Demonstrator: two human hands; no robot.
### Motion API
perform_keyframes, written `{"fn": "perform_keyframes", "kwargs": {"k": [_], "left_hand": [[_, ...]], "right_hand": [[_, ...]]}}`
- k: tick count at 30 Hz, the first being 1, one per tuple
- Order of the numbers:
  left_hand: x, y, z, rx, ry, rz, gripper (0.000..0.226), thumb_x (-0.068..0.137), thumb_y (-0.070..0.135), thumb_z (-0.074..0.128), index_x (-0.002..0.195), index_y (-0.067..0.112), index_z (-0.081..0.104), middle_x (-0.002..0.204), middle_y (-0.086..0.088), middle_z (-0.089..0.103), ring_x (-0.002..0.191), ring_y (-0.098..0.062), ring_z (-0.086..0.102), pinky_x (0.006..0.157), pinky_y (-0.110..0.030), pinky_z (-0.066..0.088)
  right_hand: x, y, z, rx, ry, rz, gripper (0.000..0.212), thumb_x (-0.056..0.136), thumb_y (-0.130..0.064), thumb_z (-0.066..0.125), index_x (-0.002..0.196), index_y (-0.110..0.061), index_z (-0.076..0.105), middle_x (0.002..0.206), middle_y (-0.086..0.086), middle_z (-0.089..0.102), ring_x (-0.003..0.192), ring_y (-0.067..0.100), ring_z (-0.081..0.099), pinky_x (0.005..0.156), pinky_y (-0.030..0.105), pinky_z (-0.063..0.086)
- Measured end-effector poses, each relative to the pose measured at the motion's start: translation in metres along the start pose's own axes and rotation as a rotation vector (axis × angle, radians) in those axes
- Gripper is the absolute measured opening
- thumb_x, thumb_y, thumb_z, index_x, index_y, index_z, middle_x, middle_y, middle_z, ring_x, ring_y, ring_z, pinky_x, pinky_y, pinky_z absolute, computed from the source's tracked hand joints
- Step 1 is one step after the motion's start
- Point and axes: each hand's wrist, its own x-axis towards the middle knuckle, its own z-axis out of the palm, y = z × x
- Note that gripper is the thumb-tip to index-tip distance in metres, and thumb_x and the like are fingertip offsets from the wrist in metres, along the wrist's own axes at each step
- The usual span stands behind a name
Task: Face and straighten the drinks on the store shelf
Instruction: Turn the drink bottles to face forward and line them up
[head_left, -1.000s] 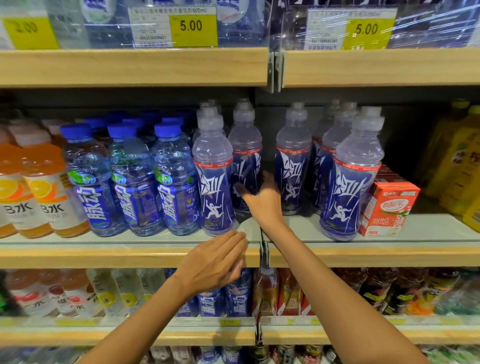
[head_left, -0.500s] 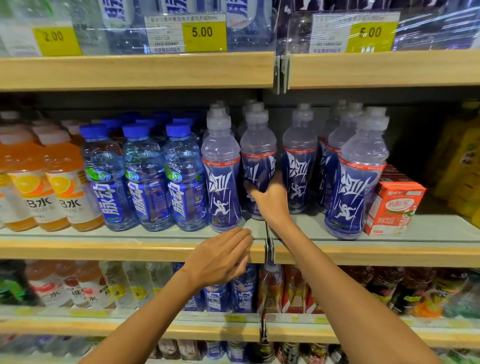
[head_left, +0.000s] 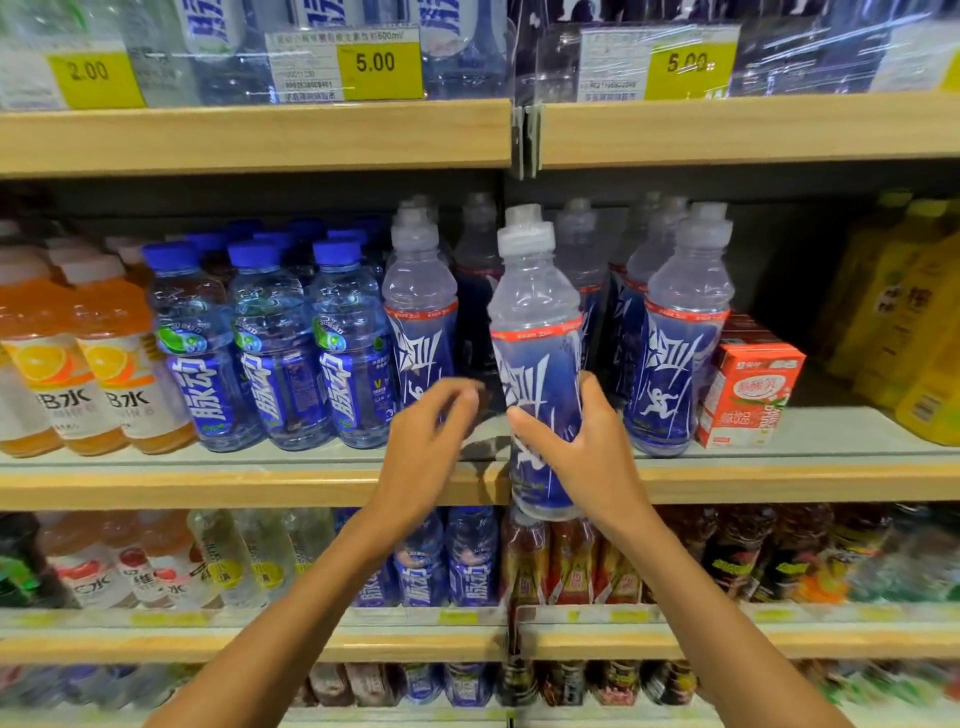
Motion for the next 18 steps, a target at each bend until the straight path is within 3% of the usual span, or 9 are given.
{"fn": "perform_keyframes", "kwargs": {"k": [2, 4, 8, 11, 14, 18], "left_hand": [[0.013, 0.03, 0.001, -0.44, 0.008, -0.167, 0.026, 0.096, 0.034, 0.048, 0.105, 0.018, 0.067, 0.096, 0.002, 0.073, 0.091, -0.009, 0.066, 0.083, -0.028, 0.053], [0.023, 0.05, -0.001, -0.619, -0.003, -0.206, 0.046, 0.086, 0.05, 0.045, 0.112, 0.017, 0.064, 0.105, -0.002, 0.073, 0.098, -0.015, 0.067, 0.084, -0.027, 0.054], [0.024, 0.068, 0.005, -0.614, 0.04, -0.214, 0.059, 0.076, 0.057, 0.054, 0.11, 0.01, 0.066, 0.1, -0.008, 0.073, 0.093, -0.021, 0.07, 0.078, -0.03, 0.055], [0.022, 0.07, 0.011, -0.503, 0.116, -0.167, 0.038, 0.075, 0.044, 0.073, 0.099, 0.015, 0.069, 0.089, -0.003, 0.074, 0.084, -0.018, 0.071, 0.073, -0.028, 0.056], [0.025, 0.071, 0.011, -0.49, 0.187, -0.154, 0.012, 0.075, 0.024, 0.079, 0.082, 0.021, 0.07, 0.076, 0.002, 0.072, 0.073, -0.015, 0.069, 0.067, -0.029, 0.055], [0.039, 0.072, 0.002, -0.66, 0.139, -0.278, 0.018, 0.062, 0.02, 0.077, 0.077, 0.015, 0.071, 0.073, -0.002, 0.071, 0.065, -0.017, 0.067, 0.058, -0.029, 0.054]], "right_hand": [[-0.011, -0.001, 0.003, 0.036, -0.026, 0.024, 0.033, 0.082, -0.026, 0.072, 0.109, -0.02, 0.054, 0.094, -0.015, 0.067, 0.084, -0.006, 0.064, 0.067, 0.006, 0.046], [-0.019, -0.001, 0.007, 0.056, -0.041, 0.045, 0.029, 0.082, -0.028, 0.073, 0.104, -0.027, 0.054, 0.091, -0.018, 0.069, 0.083, -0.005, 0.065, 0.066, 0.006, 0.046], [-0.032, 0.0, 0.023, 0.04, -0.045, 0.042, 0.033, 0.08, -0.029, 0.075, 0.104, -0.026, 0.051, 0.095, -0.01, 0.067, 0.081, -0.002, 0.064, 0.063, 0.006, 0.045], [-0.036, 0.001, 0.033, -0.009, -0.007, 0.002, 0.041, 0.08, -0.032, 0.075, 0.11, -0.028, 0.049, 0.1, -0.008, 0.064, 0.086, -0.001, 0.063, 0.068, 0.007, 0.046], [-0.035, -0.001, 0.034, 0.008, -0.03, 0.006, 0.044, 0.078, -0.036, 0.077, 0.111, -0.03, 0.048, 0.099, -0.009, 0.065, 0.087, 0.001, 0.063, 0.07, 0.01, 0.048], [-0.025, -0.002, 0.017, 0.203, -0.158, 0.102, 0.054, 0.069, -0.046, 0.076, 0.116, -0.032, 0.051, 0.106, -0.012, 0.068, 0.097, 0.004, 0.066, 0.081, 0.02, 0.053]]}}
